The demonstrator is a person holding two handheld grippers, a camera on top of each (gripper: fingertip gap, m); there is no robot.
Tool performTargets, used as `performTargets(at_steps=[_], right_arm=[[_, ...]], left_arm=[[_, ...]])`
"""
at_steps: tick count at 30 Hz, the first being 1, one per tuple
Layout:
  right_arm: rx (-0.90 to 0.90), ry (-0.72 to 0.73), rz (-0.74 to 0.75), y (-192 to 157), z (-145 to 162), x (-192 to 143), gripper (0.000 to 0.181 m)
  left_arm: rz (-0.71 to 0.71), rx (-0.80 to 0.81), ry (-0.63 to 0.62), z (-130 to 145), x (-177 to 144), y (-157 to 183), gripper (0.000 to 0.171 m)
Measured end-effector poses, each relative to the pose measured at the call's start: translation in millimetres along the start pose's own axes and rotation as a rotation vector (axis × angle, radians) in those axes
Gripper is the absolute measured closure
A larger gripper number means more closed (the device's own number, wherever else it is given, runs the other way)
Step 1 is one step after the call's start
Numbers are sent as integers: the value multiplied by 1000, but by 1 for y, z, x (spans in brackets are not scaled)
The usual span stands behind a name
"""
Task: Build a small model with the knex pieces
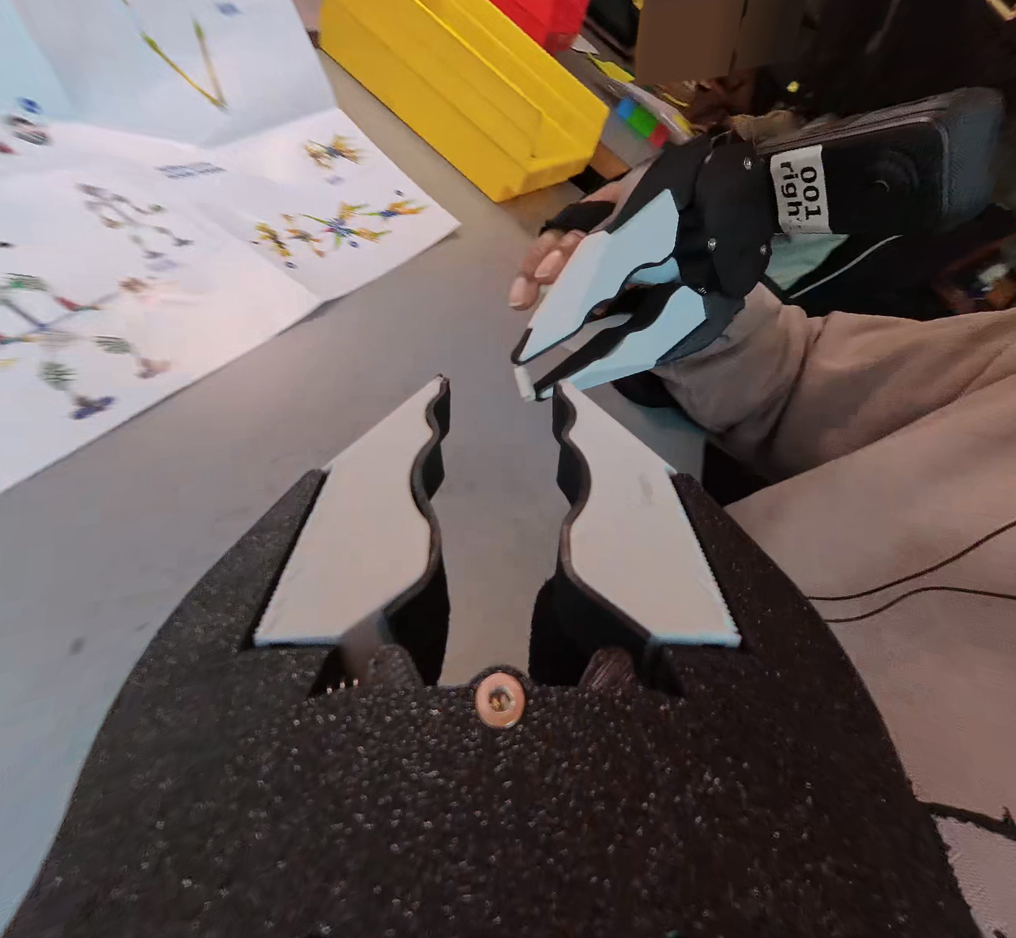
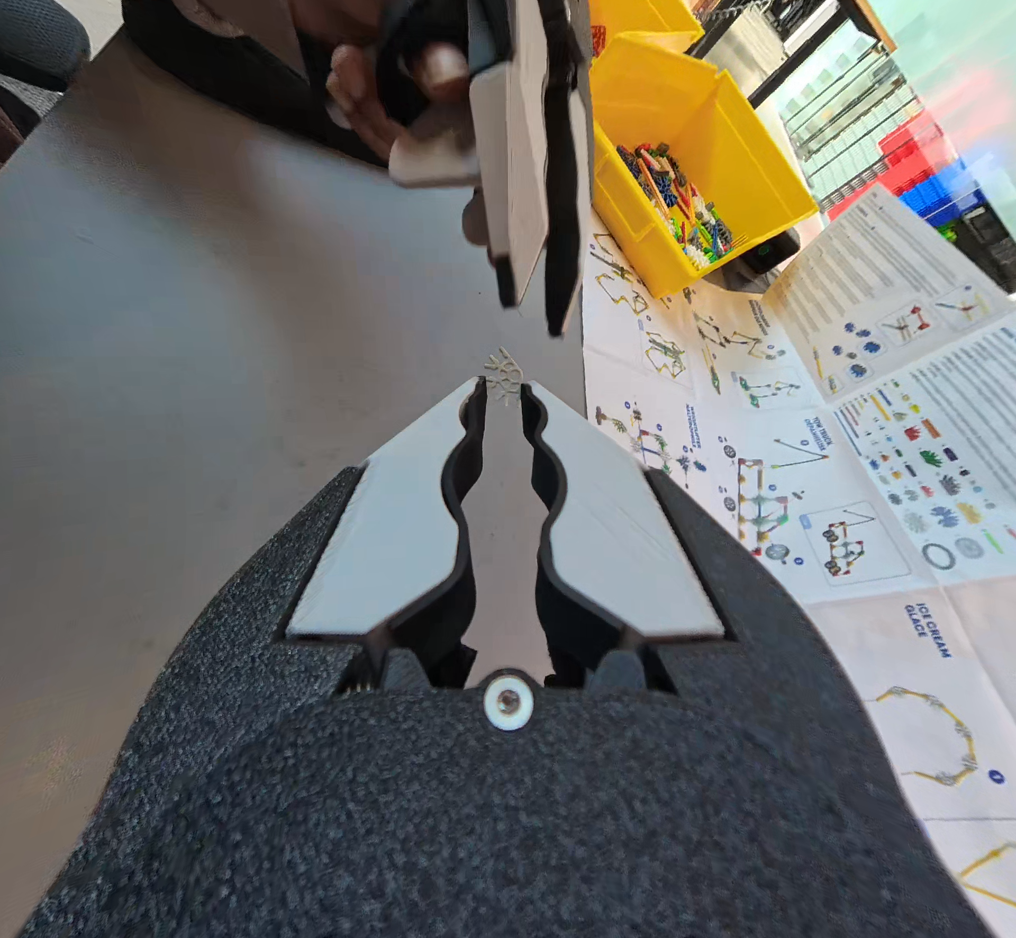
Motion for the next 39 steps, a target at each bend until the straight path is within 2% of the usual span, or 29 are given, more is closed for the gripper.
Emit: performTargets(at_steps=[1,3,5,6,8,9,11,13,14,15,16,17,19,20,23,26,29,31,34,39], right_arm=[[-26,6,11,-3,-4,0,170],[-68,-10,25,-7,-7,-1,170],[-81,25,46,-8,-10,-3,170],[-60,54,63,-6,-12,-4,176],[-48,49,87,-3,-11,-5,162],[-35,30,92,-1,-8,-6,155],[-12,-19,65,-3,-3,-4,154],[9,-74,63,-15,-1,5,154],[35,-90,75,-26,-3,11,154],[81,-86,90,-39,-5,18,154],[141,-60,100,-55,-9,24,154],[189,-33,93,-71,-12,28,154],[245,-9,96,-94,-15,29,148],[269,-4,105,-101,-15,27,141],[383,19,130,-111,-14,14,134],[483,67,112,-121,-13,0,132],[496,116,92,-137,-20,-9,131],[494,175,78,-152,-31,-12,131],[475,261,47,-179,-49,-8,130],[503,353,-111,-240,-92,18,118]], left_arm=[[49,-26,-6,2,13,5,141],[96,-35,-3,2,24,9,165],[100,8,-4,-1,21,11,168],[83,41,-17,-3,15,11,168],[-108,182,-49,-12,-14,0,168],[-251,240,-50,-21,-39,-12,168],[-650,365,-81,-40,-110,-44,168],[-1082,459,-187,-51,-194,-78,168],[-1237,441,-260,-49,-232,-96,168],[-1315,363,-344,-41,-264,-116,168],[-1334,249,-418,-27,-288,-137,167],[-1323,154,-449,-13,-306,-155,154],[-1287,33,-392,5,-326,-171,110],[-1270,17,-339,6,-328,-169,96],[-1267,65,-159,-3,-323,-143,81],[-1244,136,-49,-4,-309,-99,81],[-1193,164,112,9,-295,-33,88],[-1172,172,211,30,-289,22,91],[-1191,218,290,79,-284,109,106],[-1327,187,295,168,-299,249,128]])
Point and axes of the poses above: each gripper's, where its closed fingertips meet, x out along the fingers, z out of its underside, y = z × x across the jaws, the point moved 7 cm from there along -x, back along the fingers, and after that the axes turned 13 degrees about x, right-handed, at the moved point
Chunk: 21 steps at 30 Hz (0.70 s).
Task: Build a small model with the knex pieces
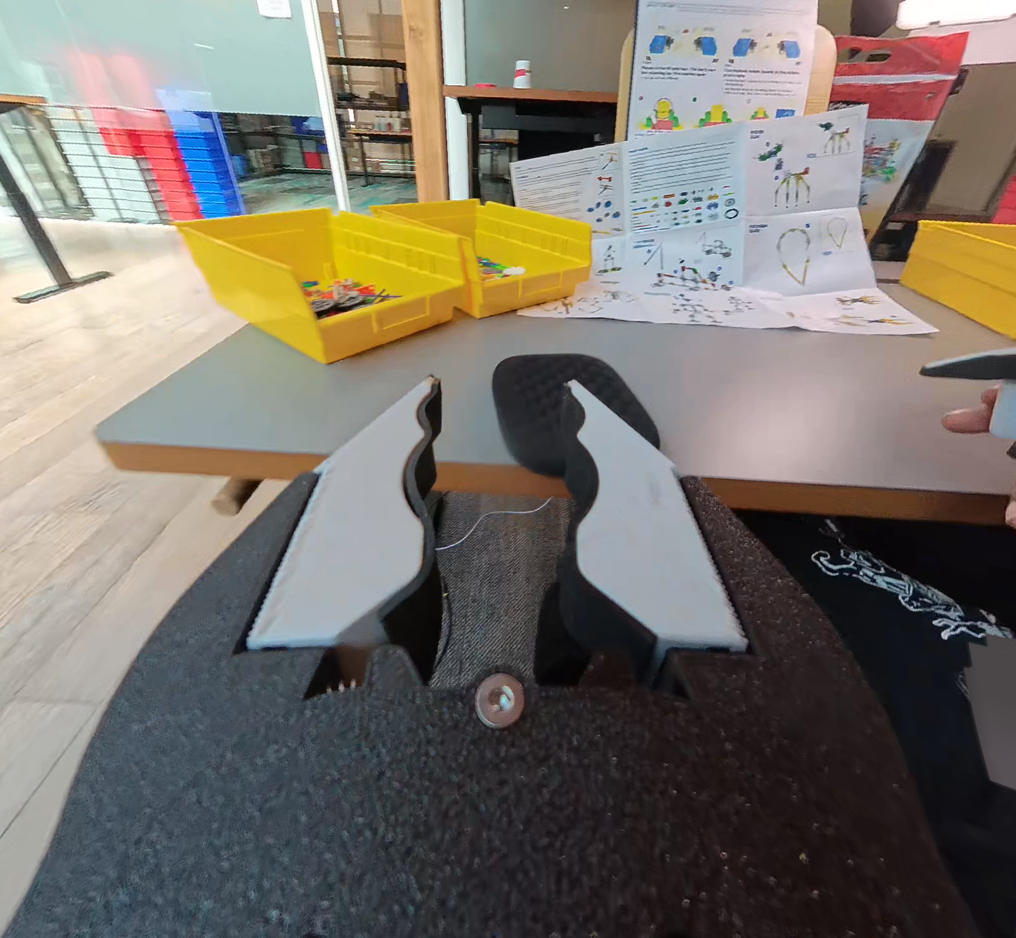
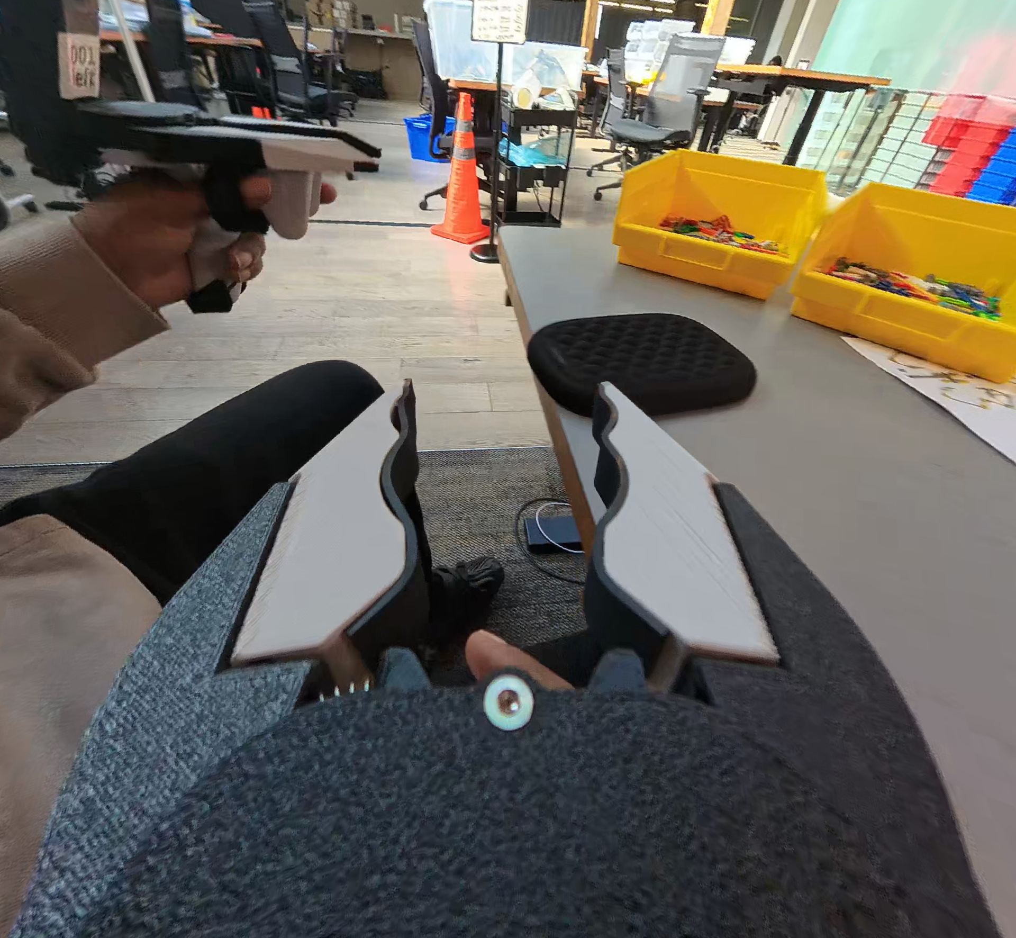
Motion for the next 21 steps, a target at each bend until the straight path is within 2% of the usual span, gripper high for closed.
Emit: performTargets(at_steps=[4,8,11,15,18,21], right_arm=[[-11,-14,-150,-47,-2,42,118],[-14,-53,-346,-84,-12,119,123],[6,-83,-431,-110,-8,203,122],[39,-52,-424,-138,16,342,108],[118,-44,-463,-166,43,443,104],[155,-26,-496,-201,68,529,106]], left_arm=[[-216,33,-68,19,-99,-28,137],[-388,-99,-45,34,-161,-64,140],[-559,-91,-81,57,-194,-92,139],[-738,-121,-159,109,-225,-148,126],[-797,-138,-214,150,-246,-203,116],[-809,-111,-210,178,-268,-269,113]])
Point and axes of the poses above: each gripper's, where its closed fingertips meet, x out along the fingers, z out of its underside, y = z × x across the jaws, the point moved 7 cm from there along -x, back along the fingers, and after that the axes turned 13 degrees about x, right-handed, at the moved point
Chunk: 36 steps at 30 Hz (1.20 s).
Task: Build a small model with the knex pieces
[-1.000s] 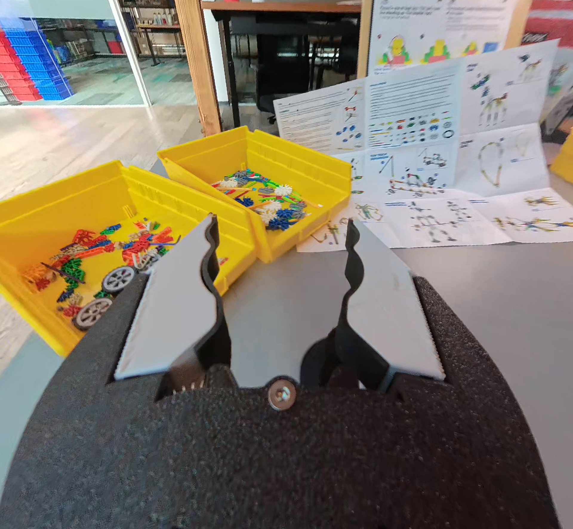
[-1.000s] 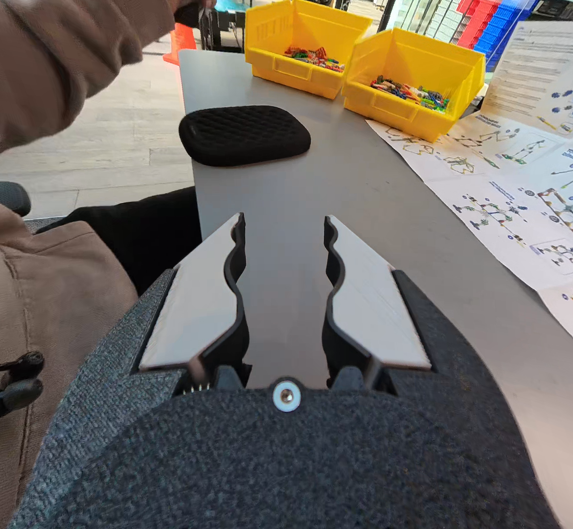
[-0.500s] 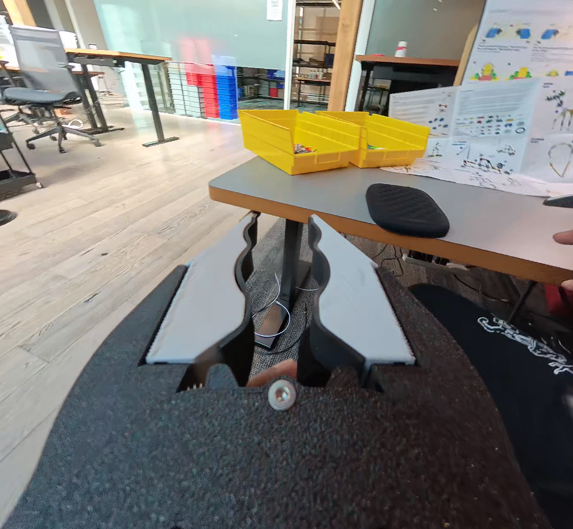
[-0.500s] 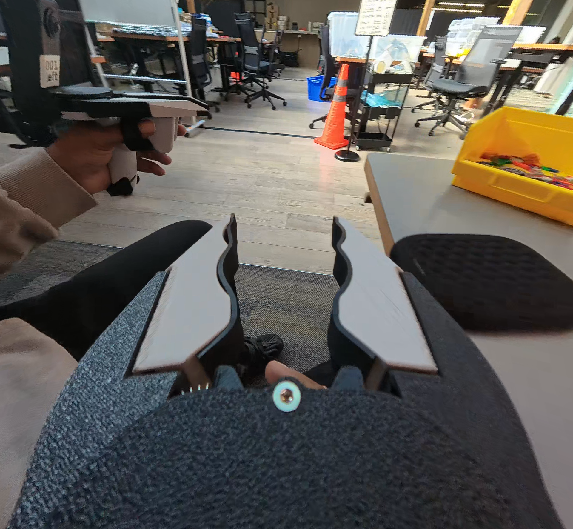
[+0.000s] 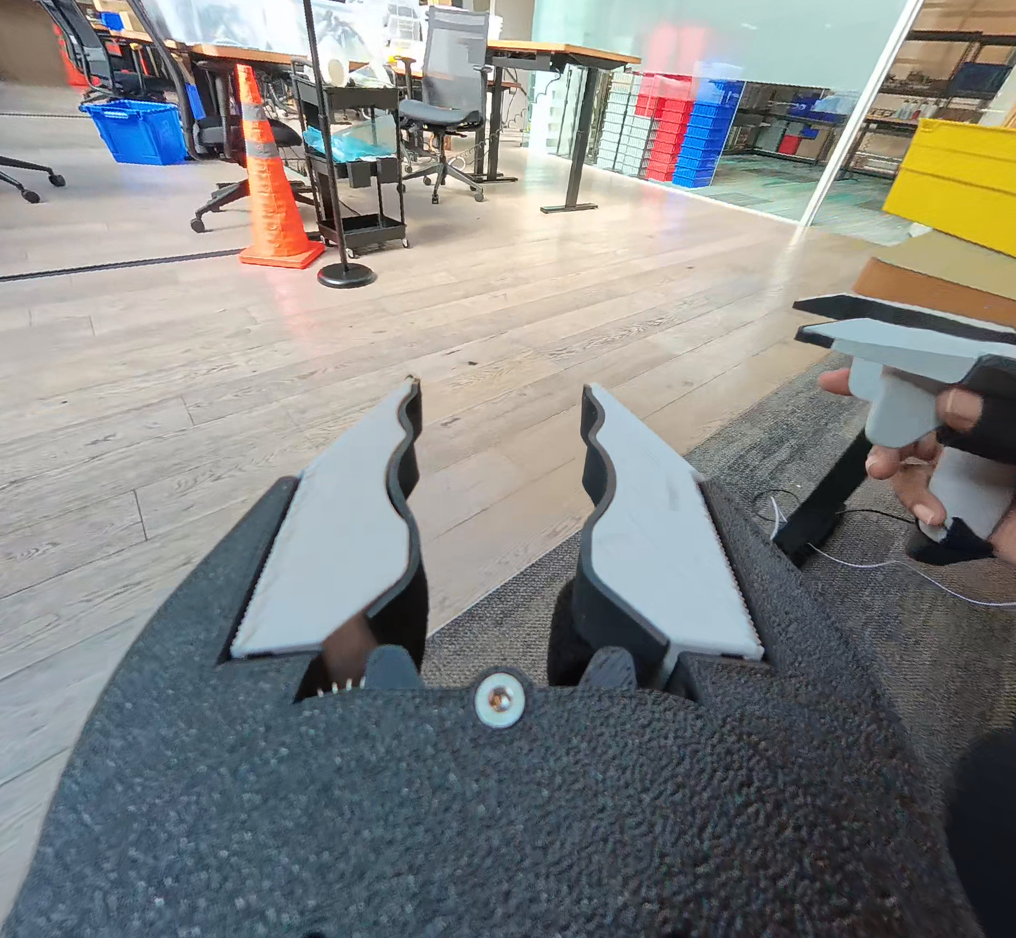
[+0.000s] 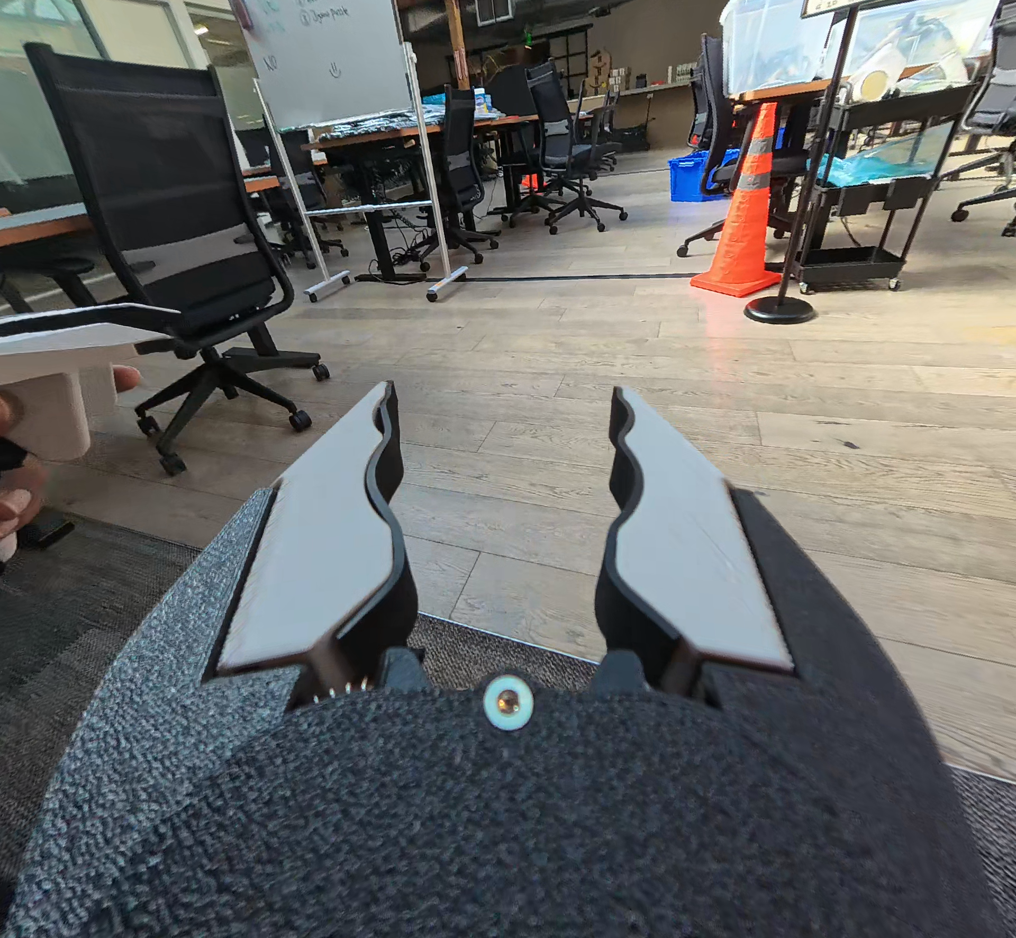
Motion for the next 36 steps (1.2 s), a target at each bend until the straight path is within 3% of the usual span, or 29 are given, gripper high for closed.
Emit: performTargets(at_steps=[2,4,8,13,17,19,21,25,27,29,32,36], right_arm=[[20,-1,-30,-3,1,54,106],[5,-3,-49,-17,-24,97,106],[7,-7,-50,-53,-136,148,106],[-18,-92,-36,-87,-299,163,103],[18,-93,119,-28,-382,157,101],[39,-67,248,27,-399,148,100],[71,-36,366,89,-406,142,100],[144,37,454,218,-428,156,101],[175,80,479,277,-462,164,101],[155,151,521,323,-507,161,101],[101,213,641,380,-560,132,100],[79,184,899,450,-579,65,98]], left_arm=[[-16,3,15,-4,21,-43,114],[-27,-21,38,-30,33,-84,114],[-86,-29,31,-129,19,-155,114],[-54,-123,-148,-246,20,-199,116],[84,-201,-337,-294,82,-210,111],[176,-127,-375,-309,142,-207,107],[282,-17,-364,-333,223,-195,106],[333,54,-223,-416,406,-149,109],[358,-11,-159,-461,494,-111,110],[494,-68,-99,-502,570,-64,109],[672,0,-109,-532,674,-4,109],[851,2,-90,-549,802,81,109]])
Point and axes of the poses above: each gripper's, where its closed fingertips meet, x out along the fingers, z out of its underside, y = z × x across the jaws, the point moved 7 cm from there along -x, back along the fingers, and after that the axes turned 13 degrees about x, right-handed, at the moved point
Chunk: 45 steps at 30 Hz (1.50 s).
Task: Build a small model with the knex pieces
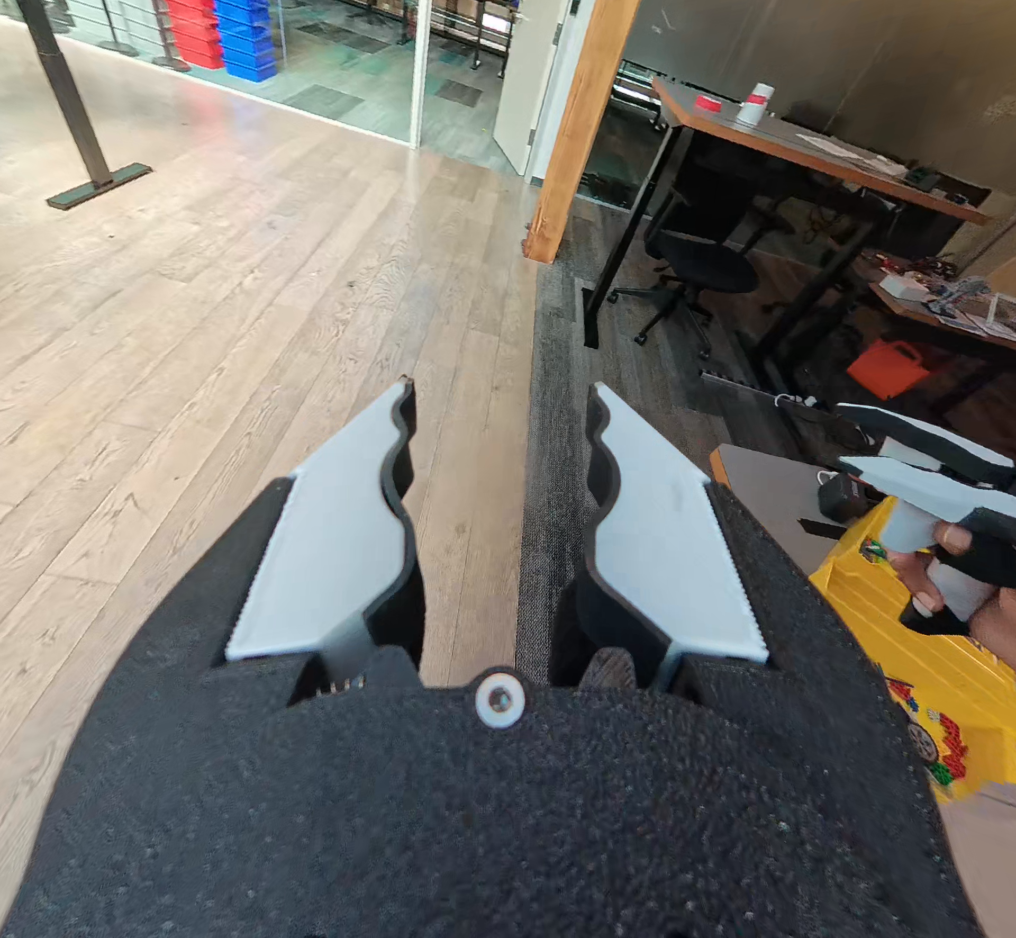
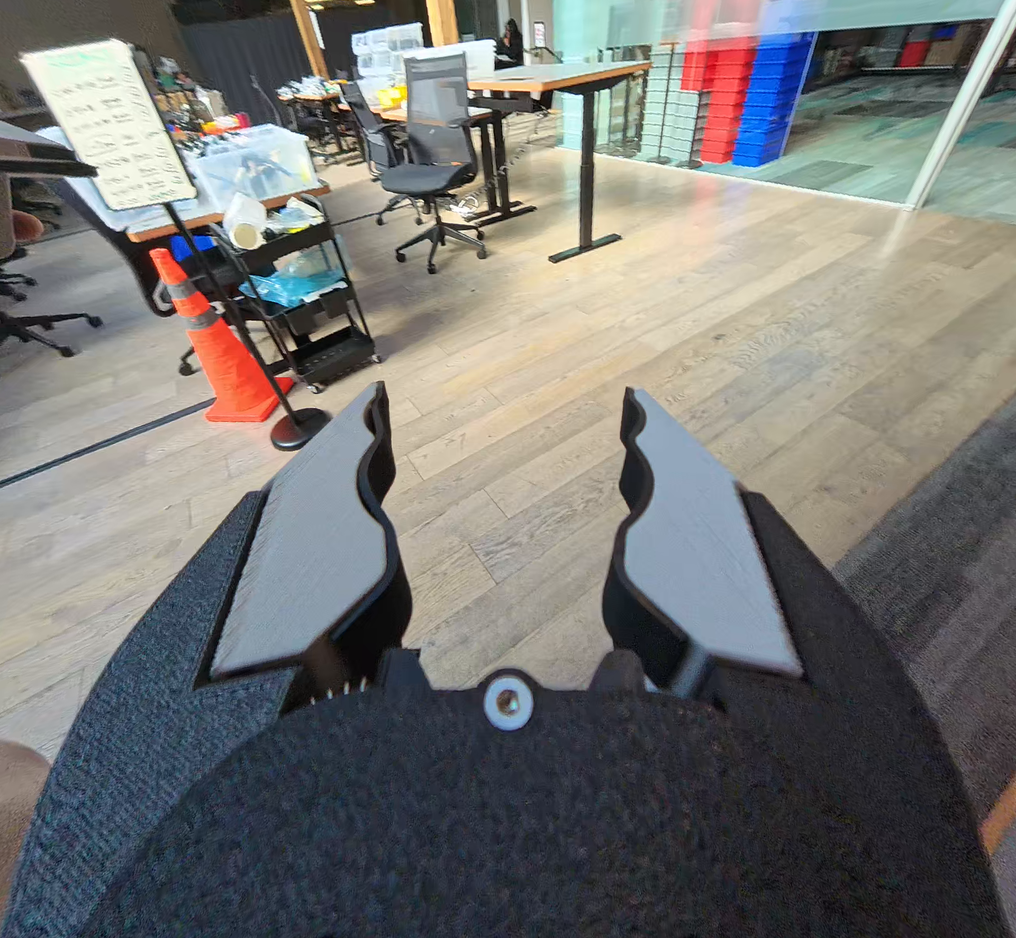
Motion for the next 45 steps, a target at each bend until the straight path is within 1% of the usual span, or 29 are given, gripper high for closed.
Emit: performTargets(at_steps=[3,6,8,10,12,14,16,18,20,22,24,26,28,29,31,33,35,40,43,45], right_arm=[[56,-5,216,73,-6,9,98],[87,-12,435,140,-8,26,97],[112,-16,575,177,-10,42,98],[188,-31,726,207,-16,58,98],[259,32,800,224,-35,75,99],[265,16,896,241,-52,88,98],[272,29,983,261,-71,98,98],[308,41,1046,288,-82,109,97],[356,59,1103,323,-83,122,97],[416,76,1149,368,-75,138,97],[483,94,1163,420,-65,160,97],[522,40,1160,476,-59,188,96],[526,19,1123,525,-71,219,96],[512,9,1113,546,-82,234,96],[495,22,1121,578,-106,258,95],[507,53,1136,602,-125,275,95],[504,53,1180,621,-137,288,94],[508,71,1346,656,-166,316,94],[493,84,1441,675,-195,350,94],[471,93,1503,685,-219,384,94]], left_arm=[[148,29,-19,-5,119,-15,109],[315,43,-37,-6,238,-19,109],[424,91,-42,-10,316,-20,109],[510,178,-74,-19,394,-19,109],[616,254,-62,-41,467,-12,109],[721,334,-54,-70,535,1,109],[818,392,-27,-104,598,18,108],[888,438,-6,-130,657,36,107],[930,455,0,-142,716,53,106],[940,434,-7,-143,773,67,106],[917,378,-35,-140,827,77,106],[871,315,-94,-141,873,84,106],[877,247,-136,-155,911,94,107],[901,254,-150,-162,929,100,107],[938,353,-176,-175,969,110,107],[960,398,-172,-192,1013,120,106],[987,377,-175,-205,1059,131,106],[1120,371,-173,-222,1163,155,105],[1201,393,-143,-229,1221,149,105],[1264,399,-139,-223,1265,136,105]])
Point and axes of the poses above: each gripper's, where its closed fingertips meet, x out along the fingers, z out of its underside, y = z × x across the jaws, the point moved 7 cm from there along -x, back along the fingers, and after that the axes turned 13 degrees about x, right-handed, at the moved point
